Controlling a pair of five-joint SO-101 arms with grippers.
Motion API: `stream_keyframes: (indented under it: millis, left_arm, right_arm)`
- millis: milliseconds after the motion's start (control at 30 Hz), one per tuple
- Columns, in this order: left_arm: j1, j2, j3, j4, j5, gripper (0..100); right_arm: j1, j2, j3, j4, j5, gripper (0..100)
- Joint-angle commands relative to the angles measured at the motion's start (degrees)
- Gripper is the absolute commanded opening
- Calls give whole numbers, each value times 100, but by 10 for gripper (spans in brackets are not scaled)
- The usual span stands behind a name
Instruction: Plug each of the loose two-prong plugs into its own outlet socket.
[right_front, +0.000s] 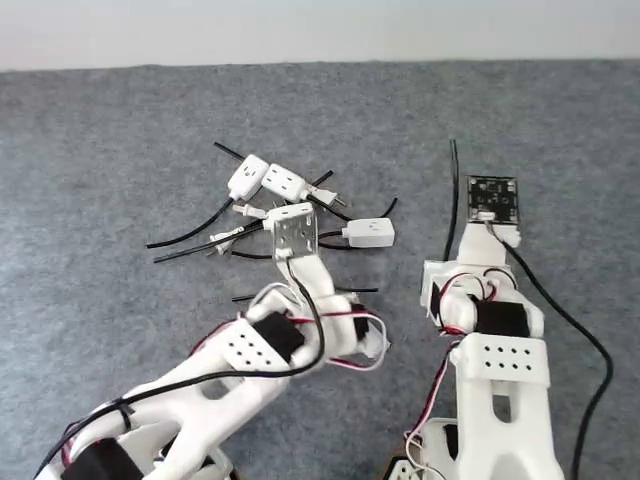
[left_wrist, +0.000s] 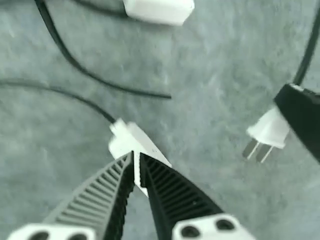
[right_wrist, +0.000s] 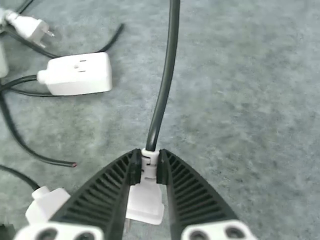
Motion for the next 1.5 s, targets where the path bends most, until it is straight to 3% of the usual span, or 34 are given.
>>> stream_keyframes:
  millis: [0, 200, 367, 900, 1067, 1200, 1367, 1467]
  left_arm:
    - [484, 97, -66, -114, 1125, 16]
    - [747, 176, -4, -44, 1292, 15]
    - [141, 176, -48, -35, 1292, 14]
    - [-18, 211, -189, -167, 1231, 13]
    - [-730, 800, -233, -185, -211, 13]
    - [-747, 1160, -338, -149, -1152, 14]
    - [-167, 1160, -532, 466, -1020, 15]
    - [114, 1213, -576, 185, -835, 15]
  right_arm:
    - [101, -163, -299, -22, -79, 9]
    - [101, -163, -299, -31, -79, 9]
    - [84, -154, -299, -57, -79, 9]
    - [-48, -154, -273, -66, -88, 9]
    - [-48, -154, -273, -66, -88, 9]
    - [-48, -154, -273, -66, -88, 9]
    - [-48, -154, -264, -66, -88, 9]
    - [-48, -154, -264, -66, -88, 9]
